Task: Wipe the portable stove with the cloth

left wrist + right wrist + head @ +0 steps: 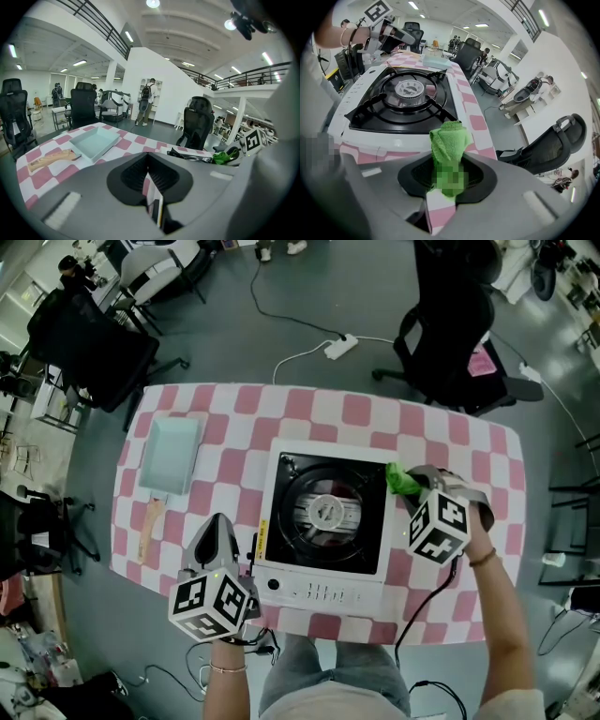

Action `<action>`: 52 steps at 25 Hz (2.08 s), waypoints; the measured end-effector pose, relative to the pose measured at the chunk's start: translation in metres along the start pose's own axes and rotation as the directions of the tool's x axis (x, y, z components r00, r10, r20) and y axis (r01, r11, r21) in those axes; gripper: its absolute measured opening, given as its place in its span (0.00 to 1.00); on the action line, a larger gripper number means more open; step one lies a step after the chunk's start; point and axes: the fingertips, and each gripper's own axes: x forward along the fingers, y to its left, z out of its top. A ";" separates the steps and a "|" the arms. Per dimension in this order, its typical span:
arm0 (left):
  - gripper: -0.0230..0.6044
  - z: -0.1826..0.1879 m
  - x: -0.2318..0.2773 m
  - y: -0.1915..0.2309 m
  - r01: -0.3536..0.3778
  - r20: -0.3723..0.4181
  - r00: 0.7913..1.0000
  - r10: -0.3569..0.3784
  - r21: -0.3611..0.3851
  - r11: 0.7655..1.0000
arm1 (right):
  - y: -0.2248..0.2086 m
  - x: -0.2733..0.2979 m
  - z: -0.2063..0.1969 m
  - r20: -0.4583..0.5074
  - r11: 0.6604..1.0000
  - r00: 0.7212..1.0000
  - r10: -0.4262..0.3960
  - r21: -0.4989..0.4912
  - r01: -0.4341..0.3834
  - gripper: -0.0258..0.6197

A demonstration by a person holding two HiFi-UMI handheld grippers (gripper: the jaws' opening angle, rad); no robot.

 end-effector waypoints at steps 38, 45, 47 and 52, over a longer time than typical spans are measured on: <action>0.04 -0.005 -0.033 -0.003 0.037 0.005 0.999 -0.037 0.010 0.999 | 0.059 -0.025 -0.004 0.011 0.998 0.999 0.036 0.048 -0.036 0.21; 0.04 -0.008 -0.040 -0.003 0.047 0.004 0.999 -0.048 0.013 0.999 | 0.073 -0.029 -0.005 0.019 0.996 0.999 0.044 0.076 -0.045 0.21; 0.04 -0.009 -0.042 -0.003 0.052 0.003 0.999 -0.052 0.016 0.999 | 0.077 -0.030 -0.006 0.020 0.995 0.999 0.047 0.083 -0.048 0.21; 0.04 -0.011 -0.045 -0.002 0.063 -0.002 0.998 -0.063 0.019 0.998 | 0.086 -0.034 -0.007 0.021 0.994 0.999 0.050 0.097 -0.052 0.21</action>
